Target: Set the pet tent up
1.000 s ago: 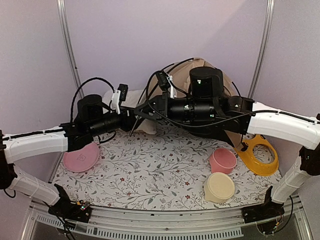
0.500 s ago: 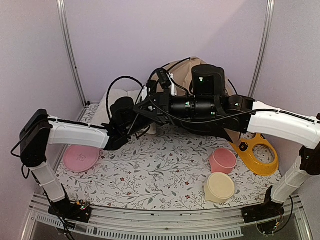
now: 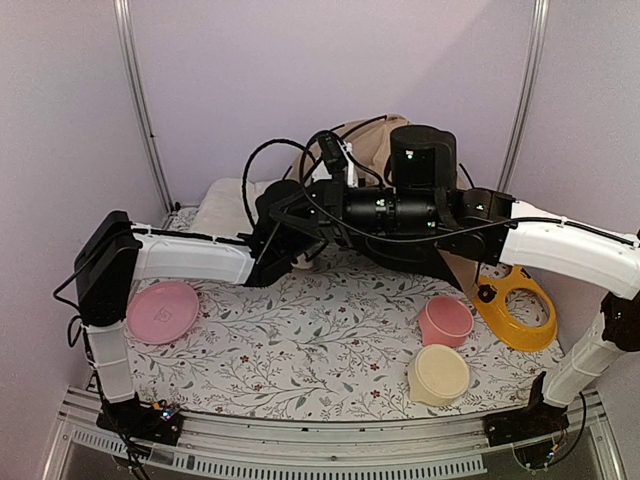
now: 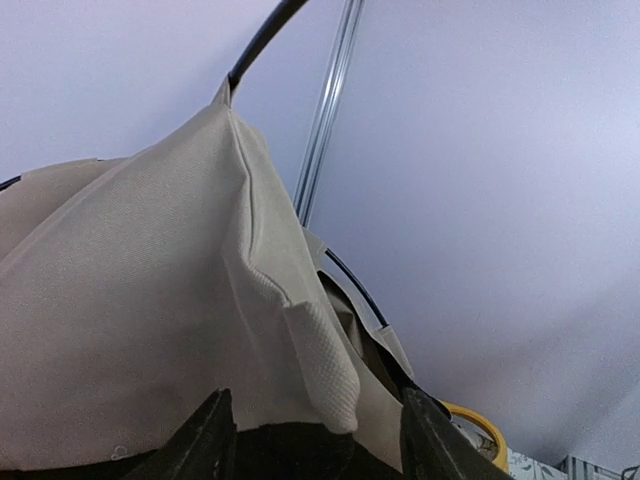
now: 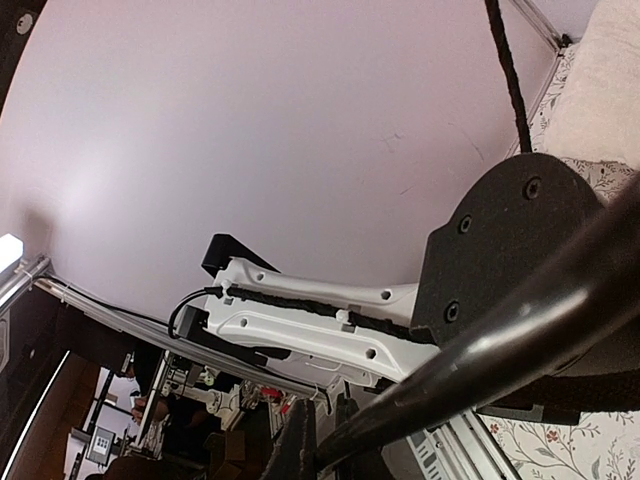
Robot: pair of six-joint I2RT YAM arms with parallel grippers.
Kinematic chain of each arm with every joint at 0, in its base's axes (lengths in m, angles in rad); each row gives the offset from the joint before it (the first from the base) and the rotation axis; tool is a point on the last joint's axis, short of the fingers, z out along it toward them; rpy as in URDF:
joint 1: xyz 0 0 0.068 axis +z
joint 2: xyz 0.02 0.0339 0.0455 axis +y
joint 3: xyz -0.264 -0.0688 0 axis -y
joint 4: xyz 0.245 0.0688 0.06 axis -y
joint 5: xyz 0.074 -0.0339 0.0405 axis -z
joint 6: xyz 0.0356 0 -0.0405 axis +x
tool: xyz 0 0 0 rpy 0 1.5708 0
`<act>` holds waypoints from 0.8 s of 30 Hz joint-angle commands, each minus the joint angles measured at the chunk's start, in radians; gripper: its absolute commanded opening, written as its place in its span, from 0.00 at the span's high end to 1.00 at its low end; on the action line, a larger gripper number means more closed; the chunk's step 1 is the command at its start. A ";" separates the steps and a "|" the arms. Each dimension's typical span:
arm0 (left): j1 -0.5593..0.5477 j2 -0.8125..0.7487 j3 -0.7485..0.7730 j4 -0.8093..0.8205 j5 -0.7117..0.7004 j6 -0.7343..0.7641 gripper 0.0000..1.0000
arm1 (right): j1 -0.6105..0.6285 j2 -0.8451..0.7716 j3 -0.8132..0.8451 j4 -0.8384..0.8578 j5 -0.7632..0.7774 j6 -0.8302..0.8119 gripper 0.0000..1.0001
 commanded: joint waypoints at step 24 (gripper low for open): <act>-0.084 -0.202 -0.310 0.122 -0.030 0.047 1.00 | -0.119 -0.125 -0.040 -0.061 0.110 -0.143 1.00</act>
